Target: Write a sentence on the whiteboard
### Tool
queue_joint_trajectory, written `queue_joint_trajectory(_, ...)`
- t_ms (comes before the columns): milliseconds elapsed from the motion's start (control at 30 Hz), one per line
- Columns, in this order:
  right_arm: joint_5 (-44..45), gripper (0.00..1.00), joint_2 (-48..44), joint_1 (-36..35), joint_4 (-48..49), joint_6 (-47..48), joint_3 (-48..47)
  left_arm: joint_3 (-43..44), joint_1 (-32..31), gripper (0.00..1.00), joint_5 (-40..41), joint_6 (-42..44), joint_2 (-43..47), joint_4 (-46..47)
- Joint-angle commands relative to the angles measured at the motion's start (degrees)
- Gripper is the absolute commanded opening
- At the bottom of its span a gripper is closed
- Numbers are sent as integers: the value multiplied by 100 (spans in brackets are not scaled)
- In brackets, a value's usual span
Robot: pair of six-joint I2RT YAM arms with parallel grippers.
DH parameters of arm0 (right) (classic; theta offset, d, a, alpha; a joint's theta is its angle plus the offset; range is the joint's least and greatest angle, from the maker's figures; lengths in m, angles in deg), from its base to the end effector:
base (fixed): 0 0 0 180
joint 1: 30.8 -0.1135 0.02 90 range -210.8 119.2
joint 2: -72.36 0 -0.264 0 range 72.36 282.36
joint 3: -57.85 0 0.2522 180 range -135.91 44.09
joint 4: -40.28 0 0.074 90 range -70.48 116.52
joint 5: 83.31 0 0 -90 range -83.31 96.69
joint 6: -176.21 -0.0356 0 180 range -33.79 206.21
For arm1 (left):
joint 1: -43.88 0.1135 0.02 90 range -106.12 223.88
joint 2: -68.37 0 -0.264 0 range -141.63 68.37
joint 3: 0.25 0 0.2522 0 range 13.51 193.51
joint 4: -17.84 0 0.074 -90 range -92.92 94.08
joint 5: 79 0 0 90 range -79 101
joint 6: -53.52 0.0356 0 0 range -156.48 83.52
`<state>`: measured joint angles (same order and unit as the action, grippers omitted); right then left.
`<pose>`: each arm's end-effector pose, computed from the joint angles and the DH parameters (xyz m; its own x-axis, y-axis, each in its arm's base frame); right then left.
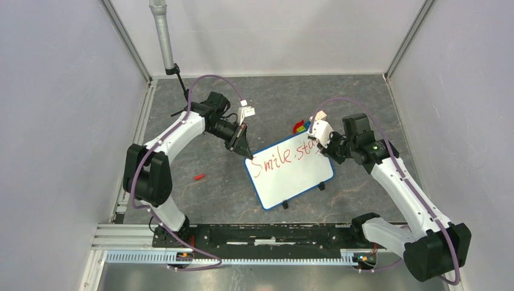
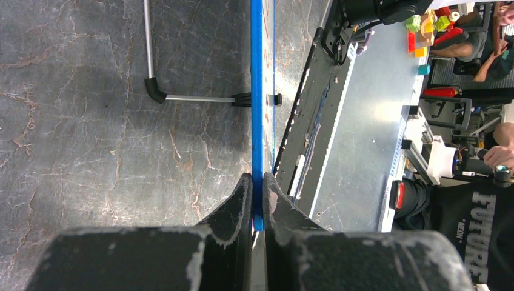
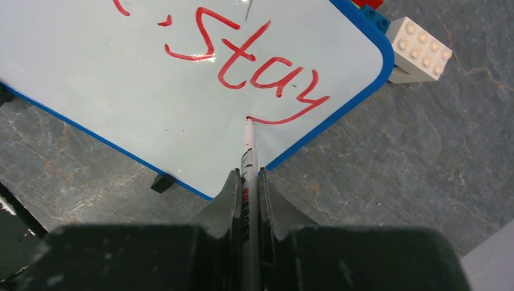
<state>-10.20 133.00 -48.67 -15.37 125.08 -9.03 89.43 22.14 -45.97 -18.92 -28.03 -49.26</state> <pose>0.1982 0.0748 0.2889 -0.2655 -0.7165 -0.6450 -0.8222 0.5176 -0.2365 0.2917 -0.1484 0.2566 -0.7241 0.4658 -0.5086 0.6685 0.2929 -0.6836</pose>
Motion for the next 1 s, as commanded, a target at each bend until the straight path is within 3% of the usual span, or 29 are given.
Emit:
queue_joint_trajectory(0, -524, 0, 155, -4, -7, -73, -341, 151, -19, 2, -25, 276, -71, 15)
queue_joint_trajectory(167, -801, 0, 98, -6, -307, 20, -747, 169, -14, 4, 1, 256, -44, 18)
queue_joint_trajectory(367, -1281, 0, -66, -30, -762, 173, -795, 247, -4, 34, 61, 184, 59, 17)
queue_joint_trajectory(600, -1736, 0, -103, -375, -569, -71, -401, 116, 11, 51, 226, 263, 280, -131)
queue_joint_trajectory(967, -1626, 0, -204, -1666, 477, -660, 217, -156, 42, 54, 345, 426, 432, -267)
